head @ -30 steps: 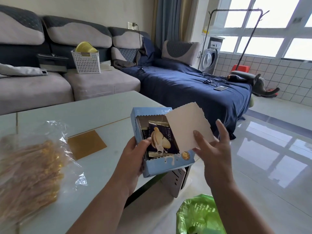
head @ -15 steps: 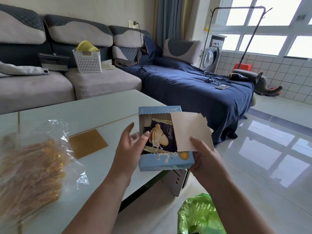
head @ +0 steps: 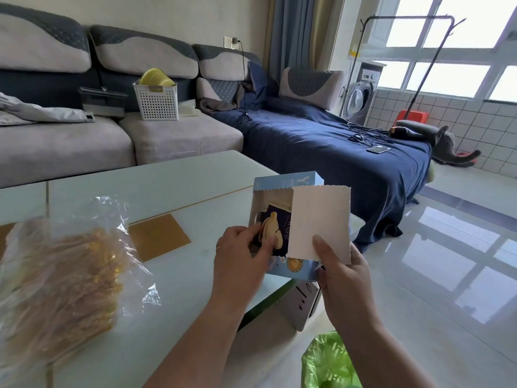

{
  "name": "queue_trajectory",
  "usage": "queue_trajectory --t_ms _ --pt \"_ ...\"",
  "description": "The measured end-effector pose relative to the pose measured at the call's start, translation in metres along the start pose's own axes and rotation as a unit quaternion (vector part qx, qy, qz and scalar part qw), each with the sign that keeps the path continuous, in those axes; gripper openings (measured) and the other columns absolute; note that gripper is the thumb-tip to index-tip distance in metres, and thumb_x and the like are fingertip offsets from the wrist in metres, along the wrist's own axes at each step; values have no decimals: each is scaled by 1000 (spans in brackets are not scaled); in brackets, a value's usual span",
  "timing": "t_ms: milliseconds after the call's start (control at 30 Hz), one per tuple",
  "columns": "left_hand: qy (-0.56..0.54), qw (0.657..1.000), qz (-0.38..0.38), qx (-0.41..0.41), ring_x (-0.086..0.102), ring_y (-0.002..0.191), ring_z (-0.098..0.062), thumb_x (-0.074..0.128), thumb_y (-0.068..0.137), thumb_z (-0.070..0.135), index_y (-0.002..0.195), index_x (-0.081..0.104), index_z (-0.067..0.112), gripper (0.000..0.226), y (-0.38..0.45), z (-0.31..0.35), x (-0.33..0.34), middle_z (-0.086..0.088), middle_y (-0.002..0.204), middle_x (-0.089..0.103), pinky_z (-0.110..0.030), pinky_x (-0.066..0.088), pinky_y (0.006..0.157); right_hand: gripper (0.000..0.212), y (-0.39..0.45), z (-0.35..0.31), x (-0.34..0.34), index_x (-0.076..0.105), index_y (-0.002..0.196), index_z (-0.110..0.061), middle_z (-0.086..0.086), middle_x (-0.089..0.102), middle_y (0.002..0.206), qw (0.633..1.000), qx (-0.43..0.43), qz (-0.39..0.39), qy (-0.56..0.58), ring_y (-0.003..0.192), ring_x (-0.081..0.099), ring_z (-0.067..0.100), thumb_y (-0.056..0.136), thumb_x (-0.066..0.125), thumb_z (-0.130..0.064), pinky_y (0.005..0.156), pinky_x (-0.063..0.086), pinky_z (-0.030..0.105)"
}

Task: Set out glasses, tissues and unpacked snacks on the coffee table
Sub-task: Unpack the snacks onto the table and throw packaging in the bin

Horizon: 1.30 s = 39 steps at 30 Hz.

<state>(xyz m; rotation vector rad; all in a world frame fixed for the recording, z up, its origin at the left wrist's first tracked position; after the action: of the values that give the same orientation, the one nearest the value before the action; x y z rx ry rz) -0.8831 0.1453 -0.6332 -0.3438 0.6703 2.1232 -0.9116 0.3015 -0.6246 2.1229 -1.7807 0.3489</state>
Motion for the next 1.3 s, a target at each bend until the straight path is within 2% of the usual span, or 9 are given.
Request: queue_trajectory --t_ms 167,267,333,433,567,867,1000,1167,1300 --pt "-19 999 -21 32 52 115 -14 52 93 35 133 52 25 41 -5 11 4 2 124 57 -35 46 98 19 0 -1 0 70 86 -17 1 74 79 1000 -7 -8 20 70 69 17 68 74 -23 55 55 25" --pt "-49 998 -44 6 57 108 -11 54 93 31 130 52 25 38 -6 13 5 6 120 61 -27 49 90 53 0 0 3 75 83 -23 4 74 85 1000 -20 -13 6 75 70 19 38 89 -49 60 57 28" --pt "-92 993 -59 -34 59 105 -9 58 91 28 126 51 24 36 -4 12 5 8 114 61 -18 49 81 60 0 1 3 76 84 -25 4 74 86 1000 -22 -20 1 76 70 19 33 88 -55 61 56 28" --pt "-177 978 -69 -82 61 103 -10 66 86 23 124 47 24 43 -1 12 2 8 113 60 -23 51 81 60 -1 2 4 76 83 -27 3 74 87 999 -17 -33 -1 78 70 19 32 88 -55 63 58 30" --pt "-217 963 -121 -106 57 91 1 69 84 18 133 38 24 59 3 13 -4 13 110 54 -11 47 69 59 -3 0 4 76 85 -26 3 74 88 999 -14 -53 -5 79 70 17 35 88 -54 65 58 29" --pt "-229 957 -155 -91 57 103 -8 67 84 13 139 26 26 70 2 11 -9 7 118 54 -22 49 83 57 -2 1 5 76 83 -28 0 74 85 997 -11 -66 -26 79 70 15 34 88 -55 68 59 32" --pt "-209 963 -152 -70 56 96 0 67 85 15 141 13 36 81 1 14 -13 19 108 49 -8 49 65 42 0 2 5 76 81 -25 1 74 82 996 -3 -84 -8 75 70 16 44 86 -43 61 57 29" --pt "-212 959 -165 -94 53 118 -9 70 82 17 147 -16 34 109 2 11 -16 3 140 48 -23 42 92 22 1 2 7 76 74 -22 2 73 76 996 3 -91 13 69 70 15 53 76 -29 57 56 28" --pt "-223 957 -168 -85 53 122 -12 72 80 14 147 -6 40 107 4 6 -15 2 142 48 -30 43 100 19 3 3 6 75 69 -19 2 73 73 996 11 -81 20 66 70 15 51 73 -25 53 55 26"
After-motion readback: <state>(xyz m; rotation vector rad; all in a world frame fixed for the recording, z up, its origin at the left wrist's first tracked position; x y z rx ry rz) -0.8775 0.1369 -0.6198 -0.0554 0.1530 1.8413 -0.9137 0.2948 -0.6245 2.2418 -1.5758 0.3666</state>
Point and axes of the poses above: each hand's wrist, its own y-axis towards the middle knuckle, its own x-axis out of the palm, z = x × y, the point moved 3 cm from there along y, towards the middle knuckle
